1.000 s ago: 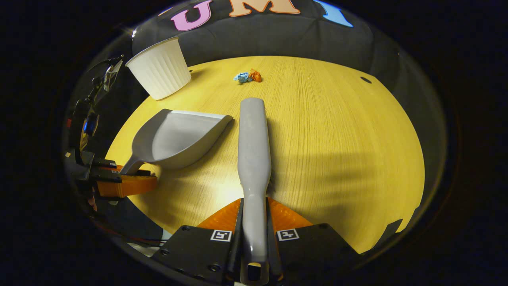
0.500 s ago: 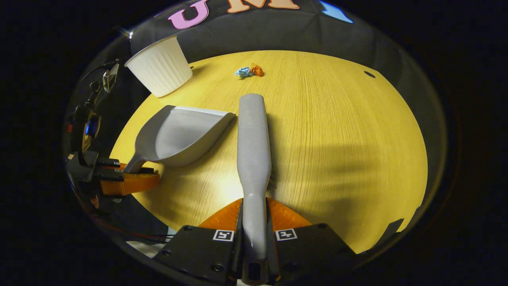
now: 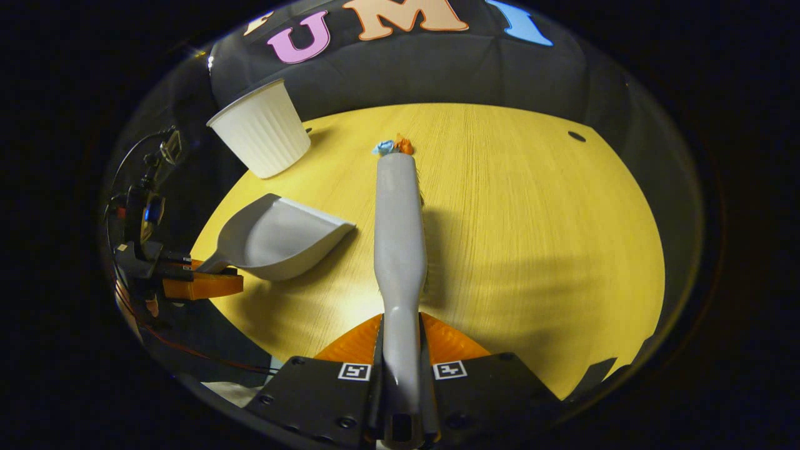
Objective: Pick up the small broom and dustpan from the desktop, sweep the trash into the dustpan with the broom, and then empty the trash into the garbage bin.
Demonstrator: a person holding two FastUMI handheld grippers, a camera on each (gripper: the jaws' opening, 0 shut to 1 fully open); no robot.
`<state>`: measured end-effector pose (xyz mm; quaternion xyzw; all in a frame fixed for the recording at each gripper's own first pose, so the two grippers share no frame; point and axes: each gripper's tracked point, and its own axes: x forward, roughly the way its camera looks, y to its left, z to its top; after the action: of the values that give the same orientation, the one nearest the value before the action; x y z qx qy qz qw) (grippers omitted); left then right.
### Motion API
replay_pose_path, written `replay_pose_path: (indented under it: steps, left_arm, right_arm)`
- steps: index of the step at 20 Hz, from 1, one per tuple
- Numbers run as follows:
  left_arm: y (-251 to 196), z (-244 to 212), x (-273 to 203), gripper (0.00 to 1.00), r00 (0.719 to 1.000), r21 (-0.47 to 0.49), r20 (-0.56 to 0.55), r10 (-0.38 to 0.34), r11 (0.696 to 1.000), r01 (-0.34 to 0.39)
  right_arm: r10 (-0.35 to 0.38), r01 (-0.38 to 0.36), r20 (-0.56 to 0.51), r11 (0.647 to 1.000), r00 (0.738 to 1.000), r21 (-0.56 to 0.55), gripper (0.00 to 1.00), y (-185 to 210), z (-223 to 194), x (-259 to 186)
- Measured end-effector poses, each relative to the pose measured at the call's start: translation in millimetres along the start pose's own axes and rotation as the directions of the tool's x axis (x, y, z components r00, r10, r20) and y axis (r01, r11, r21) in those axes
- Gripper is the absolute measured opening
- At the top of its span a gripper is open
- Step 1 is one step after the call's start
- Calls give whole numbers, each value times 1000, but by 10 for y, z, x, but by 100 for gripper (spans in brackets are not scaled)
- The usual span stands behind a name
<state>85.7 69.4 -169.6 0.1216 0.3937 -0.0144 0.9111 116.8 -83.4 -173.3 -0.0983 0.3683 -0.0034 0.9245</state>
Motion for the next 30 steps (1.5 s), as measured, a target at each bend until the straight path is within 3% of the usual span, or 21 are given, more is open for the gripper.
replay_pose_path:
  steps: [3,8,13,16,20,23,27,30]
  left_arm:
    - [160,301,-116,26,1000,133,4,18,991,-19]
    - [217,777,-8,26,999,324,-25,-26,945,32]
    - [236,1043,249,26,997,411,-57,-50,909,69]
    - [223,1116,222,25,994,403,-64,-86,909,105]
    - [216,1129,231,26,988,370,-82,-131,916,153]
    - [174,1128,220,26,983,338,-96,-154,924,178]
    - [174,1117,216,26,979,305,-98,-178,931,200]
    - [158,1136,266,26,979,307,-74,-190,930,203]
  right_arm:
    - [-49,50,27,998,998,-43,20,-205,529,8]
    - [-171,170,1,978,985,-117,20,-544,1287,667]
    - [-240,223,-51,949,969,-224,20,-678,1512,1275]
    - [-276,242,-73,920,958,-308,21,-750,1601,1511]
    - [-289,217,-90,859,953,-464,21,-672,1772,1578]
    - [-255,140,-97,765,962,-629,17,-437,1838,1415]
    - [-172,40,-129,735,977,-677,20,-125,2007,874]
    - [-159,-7,-157,681,975,-732,20,-120,2320,397]
